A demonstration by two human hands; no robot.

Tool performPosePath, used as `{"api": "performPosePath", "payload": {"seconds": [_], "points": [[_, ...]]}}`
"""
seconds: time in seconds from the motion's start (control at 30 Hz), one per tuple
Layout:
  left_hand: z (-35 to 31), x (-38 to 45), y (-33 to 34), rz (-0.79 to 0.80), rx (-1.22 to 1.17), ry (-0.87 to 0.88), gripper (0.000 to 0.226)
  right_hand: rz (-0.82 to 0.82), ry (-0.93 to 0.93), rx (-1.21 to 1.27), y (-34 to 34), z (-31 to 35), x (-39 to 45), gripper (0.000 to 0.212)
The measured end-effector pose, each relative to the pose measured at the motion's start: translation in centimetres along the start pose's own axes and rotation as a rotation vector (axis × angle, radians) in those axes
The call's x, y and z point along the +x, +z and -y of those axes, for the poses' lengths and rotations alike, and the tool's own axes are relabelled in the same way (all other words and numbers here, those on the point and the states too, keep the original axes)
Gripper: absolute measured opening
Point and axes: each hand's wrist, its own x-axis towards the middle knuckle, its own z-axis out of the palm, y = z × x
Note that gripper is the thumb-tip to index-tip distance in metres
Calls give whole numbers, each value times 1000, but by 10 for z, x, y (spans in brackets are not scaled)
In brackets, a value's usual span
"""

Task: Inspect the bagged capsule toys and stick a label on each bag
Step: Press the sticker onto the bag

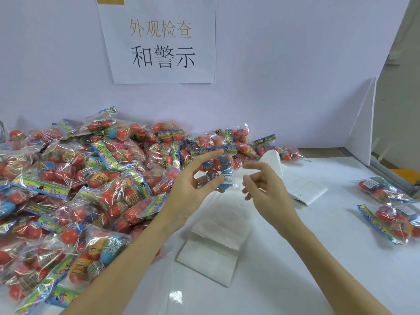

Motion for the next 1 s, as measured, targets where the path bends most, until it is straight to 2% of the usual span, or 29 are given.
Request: {"api": "performPosePath", "payload": {"seconds": [0.07,0.13,0.2,0.37,0.43,0.5,0.6,0.7,0.73,0.77,0.83,0.9,0.93,0.97,1.0], "points": [[-2,-1,2,11,5,19,63,72,127,188,2,5,-1,21],[-3,-2,4,31,-34,20,76,136,158,215,7,8,-2,41],[-4,-3,5,41,-74,1,88,154,148,208,9,7,-3,48],[-5,-3,4,89,-155,2,100,308,338,657,1,3,1,28],[-6,-2,4,81,-159,-8,101,337,388,730,2,2,0,24],[-5,-2,3,28,-128,-25,103,323,373,638,4,1,-1,25],[-2,-2,1,-44,-58,-48,107,285,278,370,6,2,-2,50],[3,-2,0,-34,-41,-69,95,260,215,208,4,6,0,49],[2,-1,0,-51,-79,-90,86,232,244,282,0,9,3,43],[3,0,-2,-87,-125,-113,78,206,292,462,-7,13,7,36],[2,2,-6,-164,-134,-131,71,285,311,1087,-28,19,12,29],[1,3,-7,-188,-73,-136,58,525,214,1629,-50,24,11,57],[0,3,-6,-194,-39,-139,52,629,204,1753,-56,27,10,73],[-1,2,-5,-211,12,-123,46,680,209,1771,-58,28,9,80],[0,1,-5,-241,107,-78,40,685,214,1726,-55,27,8,79]]}}
